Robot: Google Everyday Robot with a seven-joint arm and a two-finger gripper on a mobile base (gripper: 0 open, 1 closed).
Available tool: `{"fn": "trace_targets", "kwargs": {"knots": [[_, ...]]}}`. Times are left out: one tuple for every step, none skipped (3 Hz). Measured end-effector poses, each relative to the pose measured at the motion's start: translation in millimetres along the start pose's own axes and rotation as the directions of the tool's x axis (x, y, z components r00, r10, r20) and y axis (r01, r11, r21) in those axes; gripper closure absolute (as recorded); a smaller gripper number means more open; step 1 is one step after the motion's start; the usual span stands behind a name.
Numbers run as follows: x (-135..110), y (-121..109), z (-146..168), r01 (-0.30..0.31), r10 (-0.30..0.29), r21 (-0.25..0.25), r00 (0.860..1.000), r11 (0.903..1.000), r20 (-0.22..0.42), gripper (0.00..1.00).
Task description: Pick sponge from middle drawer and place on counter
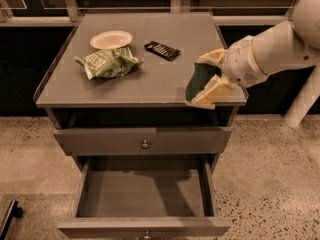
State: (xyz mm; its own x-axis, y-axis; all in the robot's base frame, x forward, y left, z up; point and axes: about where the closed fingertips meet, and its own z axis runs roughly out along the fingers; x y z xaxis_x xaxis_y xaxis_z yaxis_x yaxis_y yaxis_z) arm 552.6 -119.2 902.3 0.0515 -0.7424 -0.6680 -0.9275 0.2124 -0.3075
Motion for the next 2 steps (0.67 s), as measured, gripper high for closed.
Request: {"fn": "trace_targets", "kwargs": {"knots": [[16,-38,13,-0.026,0.026,0.002,0.999,0.9996,0.041,1.00],[41,-73,41,-0.076,0.077,-0.006,0.994,0.9971,0.082,1.00]]}}
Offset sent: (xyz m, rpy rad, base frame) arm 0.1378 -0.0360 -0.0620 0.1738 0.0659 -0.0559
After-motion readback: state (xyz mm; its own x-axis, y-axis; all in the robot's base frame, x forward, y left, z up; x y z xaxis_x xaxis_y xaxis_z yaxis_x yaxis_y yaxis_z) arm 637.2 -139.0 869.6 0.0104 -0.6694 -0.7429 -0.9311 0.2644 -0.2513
